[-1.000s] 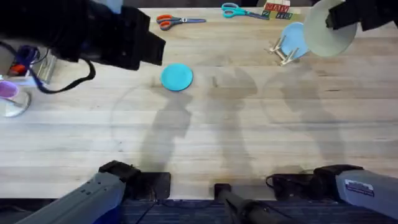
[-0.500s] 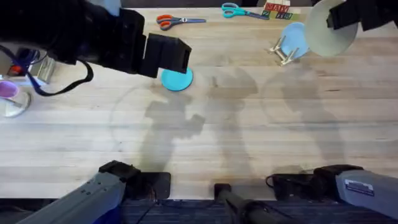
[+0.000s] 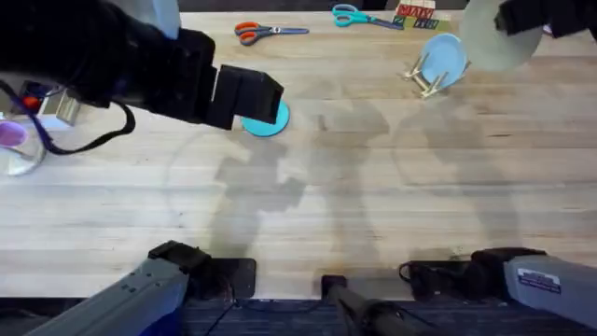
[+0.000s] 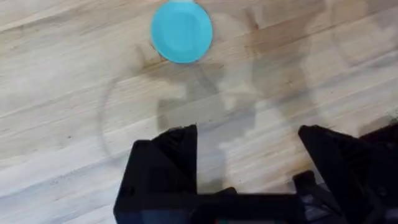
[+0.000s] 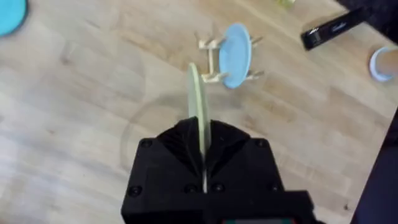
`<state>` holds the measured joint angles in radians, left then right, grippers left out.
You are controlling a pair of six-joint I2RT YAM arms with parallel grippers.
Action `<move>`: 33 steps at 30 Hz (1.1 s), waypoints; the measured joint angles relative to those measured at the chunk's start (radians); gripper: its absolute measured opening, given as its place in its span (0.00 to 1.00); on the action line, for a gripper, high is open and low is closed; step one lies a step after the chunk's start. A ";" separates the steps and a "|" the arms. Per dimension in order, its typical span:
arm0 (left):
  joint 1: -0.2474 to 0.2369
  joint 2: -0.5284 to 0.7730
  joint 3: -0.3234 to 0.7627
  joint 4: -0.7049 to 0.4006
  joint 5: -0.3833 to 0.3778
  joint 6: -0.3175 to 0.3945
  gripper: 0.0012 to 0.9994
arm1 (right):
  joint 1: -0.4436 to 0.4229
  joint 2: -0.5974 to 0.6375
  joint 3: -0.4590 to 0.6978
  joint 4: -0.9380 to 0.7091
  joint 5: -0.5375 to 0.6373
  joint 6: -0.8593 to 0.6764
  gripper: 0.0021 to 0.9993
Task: Pick up the plates from the table one by one and place each into a slot on the dish rack.
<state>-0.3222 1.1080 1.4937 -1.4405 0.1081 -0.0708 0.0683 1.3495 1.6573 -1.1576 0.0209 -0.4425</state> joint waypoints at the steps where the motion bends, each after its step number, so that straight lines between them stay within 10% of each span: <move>1: 0.000 0.000 0.000 0.002 0.000 0.000 0.99 | -0.012 0.000 0.000 0.012 -0.013 -0.009 0.03; 33: 0.000 0.000 0.000 0.008 0.000 0.000 0.99 | -0.104 0.104 0.000 0.104 -0.142 -0.064 0.03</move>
<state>-0.3222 1.1080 1.4937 -1.4326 0.1078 -0.0708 -0.0360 1.4532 1.6573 -1.0538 -0.1211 -0.5060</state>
